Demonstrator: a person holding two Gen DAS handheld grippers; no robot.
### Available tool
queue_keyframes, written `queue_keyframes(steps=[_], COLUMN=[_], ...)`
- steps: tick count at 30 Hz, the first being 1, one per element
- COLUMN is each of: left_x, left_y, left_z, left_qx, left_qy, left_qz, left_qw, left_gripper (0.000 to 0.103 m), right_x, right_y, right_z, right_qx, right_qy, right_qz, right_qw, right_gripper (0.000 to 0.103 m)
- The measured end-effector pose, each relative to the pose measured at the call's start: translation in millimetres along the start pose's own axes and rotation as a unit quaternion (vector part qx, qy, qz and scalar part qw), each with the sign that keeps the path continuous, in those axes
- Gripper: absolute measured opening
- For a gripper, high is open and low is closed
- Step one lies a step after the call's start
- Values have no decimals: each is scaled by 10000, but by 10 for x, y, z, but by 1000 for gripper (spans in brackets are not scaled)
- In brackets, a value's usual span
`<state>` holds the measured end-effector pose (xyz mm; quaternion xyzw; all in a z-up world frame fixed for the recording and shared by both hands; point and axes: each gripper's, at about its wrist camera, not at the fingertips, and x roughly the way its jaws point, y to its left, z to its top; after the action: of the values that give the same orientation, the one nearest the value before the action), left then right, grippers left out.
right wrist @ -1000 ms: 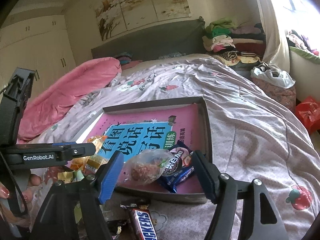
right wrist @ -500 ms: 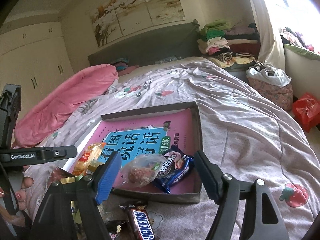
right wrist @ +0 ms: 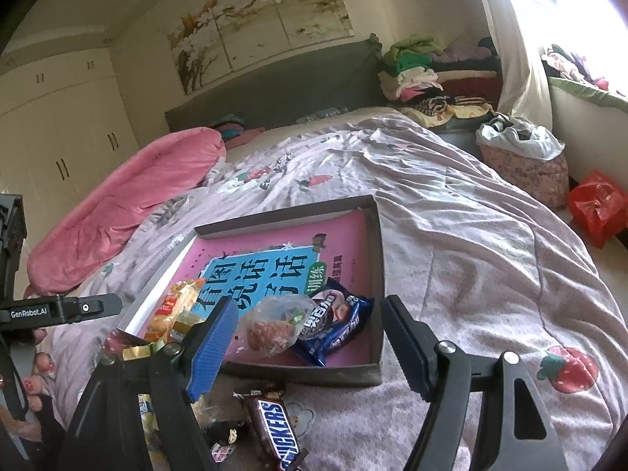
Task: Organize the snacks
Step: 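Withdraw both open tools from the tray back toward the snack pile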
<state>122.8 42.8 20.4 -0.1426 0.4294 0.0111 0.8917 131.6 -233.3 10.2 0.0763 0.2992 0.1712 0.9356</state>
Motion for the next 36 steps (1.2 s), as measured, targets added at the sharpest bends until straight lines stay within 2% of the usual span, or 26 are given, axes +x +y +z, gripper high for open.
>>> queue_keyframes(steps=[17,36], left_x=[-52,-9], left_y=[87,60], left_z=[-179,-458], left_qx=[-8,80], left_qy=[121,420], left_qz=[4,-100], left_qw=[9999,9990], left_gripper=[74,74], right_x=[-153,38], right_y=[8,93], right_z=[-115,-417], right_qx=[11,-360], right_qy=[295,1264], right_qz=[-139,-346], right_qw=[9995,9907], right_gripper=[75,75])
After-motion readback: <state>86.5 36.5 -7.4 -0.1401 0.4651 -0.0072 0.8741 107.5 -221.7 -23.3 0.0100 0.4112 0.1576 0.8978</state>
